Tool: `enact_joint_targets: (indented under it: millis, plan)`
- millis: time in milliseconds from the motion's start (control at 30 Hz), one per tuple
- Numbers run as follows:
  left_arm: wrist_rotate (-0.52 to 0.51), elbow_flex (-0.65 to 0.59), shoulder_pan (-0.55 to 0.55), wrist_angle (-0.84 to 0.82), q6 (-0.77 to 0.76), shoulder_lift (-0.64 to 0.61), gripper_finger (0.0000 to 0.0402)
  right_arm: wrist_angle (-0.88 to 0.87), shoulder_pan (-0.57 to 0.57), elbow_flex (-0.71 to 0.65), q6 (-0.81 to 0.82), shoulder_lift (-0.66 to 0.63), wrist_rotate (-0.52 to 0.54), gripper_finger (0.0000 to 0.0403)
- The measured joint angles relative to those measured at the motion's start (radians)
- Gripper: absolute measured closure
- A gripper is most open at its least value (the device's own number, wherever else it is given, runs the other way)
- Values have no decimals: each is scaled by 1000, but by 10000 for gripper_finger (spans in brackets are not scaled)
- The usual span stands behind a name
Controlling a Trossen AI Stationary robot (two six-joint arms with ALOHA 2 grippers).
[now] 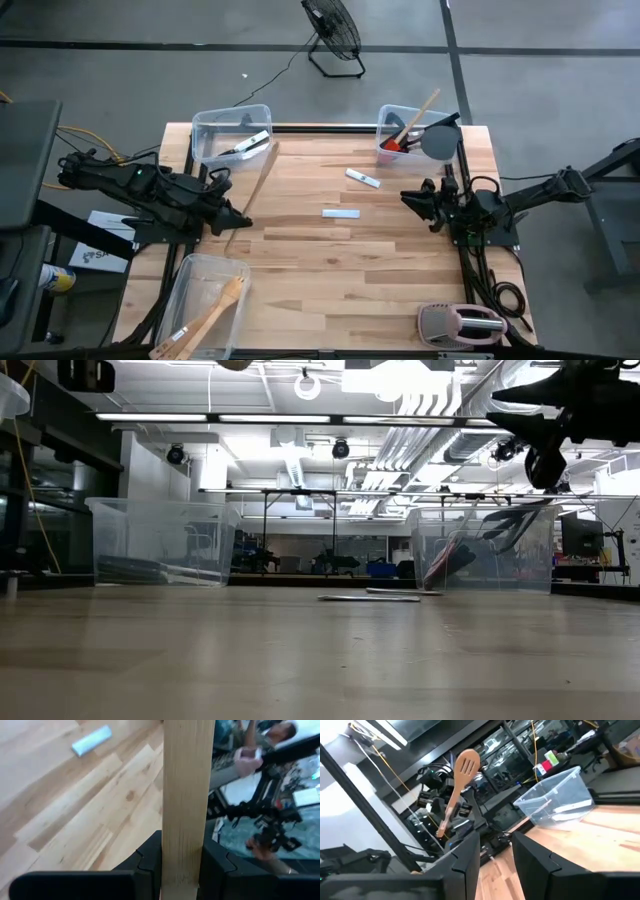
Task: Pick & Place Kitchen Items
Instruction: Put the brown serving spoon into the bottom transparent bin
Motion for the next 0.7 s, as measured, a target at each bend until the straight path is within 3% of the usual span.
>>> enact_joint_targets:
  millis: [267,700]
  plan:
    - [66,94,0,-23,-1,53,322,-15,0,-1,-43,1,-26,296]
    - [43,295,0,-142,-31,222,322,-119,0,-2,-43,2,-265,296]
